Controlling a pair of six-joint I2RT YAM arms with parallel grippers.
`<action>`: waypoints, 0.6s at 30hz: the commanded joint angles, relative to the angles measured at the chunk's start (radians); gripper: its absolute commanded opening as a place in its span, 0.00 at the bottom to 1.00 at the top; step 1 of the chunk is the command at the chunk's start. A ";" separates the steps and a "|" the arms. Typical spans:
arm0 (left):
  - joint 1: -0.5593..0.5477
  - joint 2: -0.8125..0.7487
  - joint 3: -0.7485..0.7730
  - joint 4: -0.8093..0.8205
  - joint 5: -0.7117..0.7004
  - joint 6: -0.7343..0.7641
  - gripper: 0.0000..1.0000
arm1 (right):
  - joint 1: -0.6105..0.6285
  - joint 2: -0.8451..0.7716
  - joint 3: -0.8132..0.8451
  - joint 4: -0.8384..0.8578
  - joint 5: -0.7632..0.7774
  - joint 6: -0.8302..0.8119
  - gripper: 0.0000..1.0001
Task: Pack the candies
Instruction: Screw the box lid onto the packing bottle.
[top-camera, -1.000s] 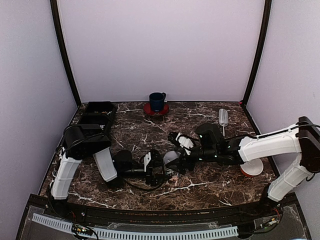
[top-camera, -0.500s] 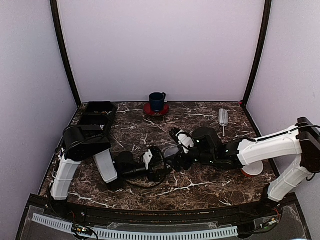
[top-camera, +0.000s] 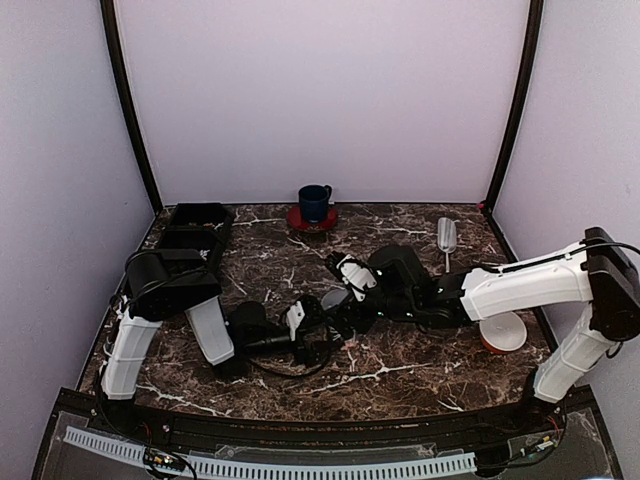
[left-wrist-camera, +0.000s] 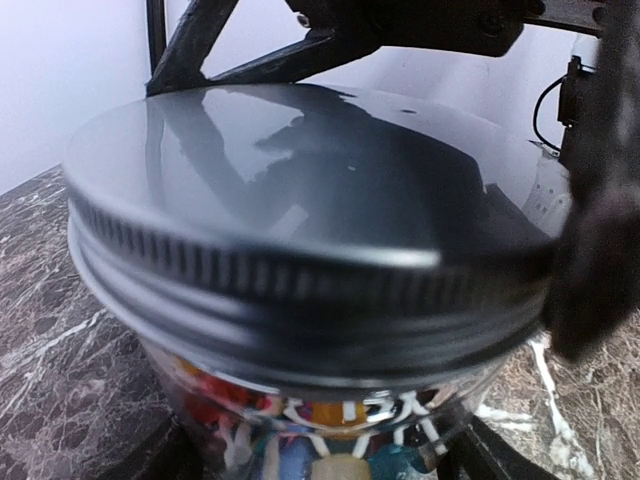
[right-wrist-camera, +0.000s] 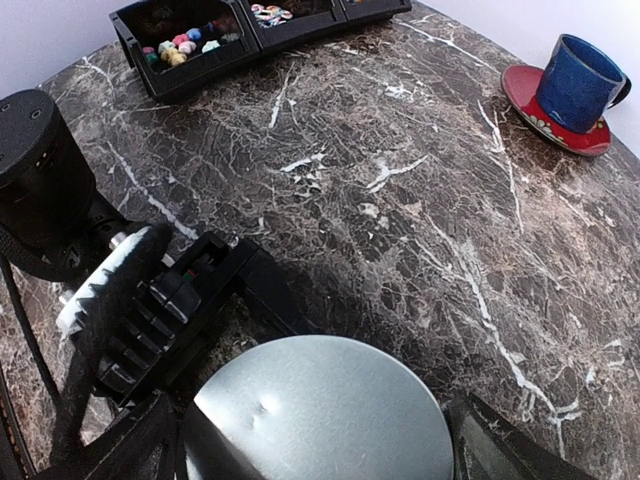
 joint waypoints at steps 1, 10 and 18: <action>-0.001 -0.017 -0.029 -0.045 0.089 0.044 0.77 | -0.017 0.009 0.033 -0.046 -0.051 -0.040 0.91; 0.039 0.011 -0.028 0.009 0.191 -0.011 0.77 | -0.026 0.000 0.044 -0.143 -0.103 -0.076 0.91; 0.042 0.020 -0.029 0.040 0.126 -0.051 0.77 | -0.042 -0.006 0.018 -0.094 -0.096 -0.028 0.90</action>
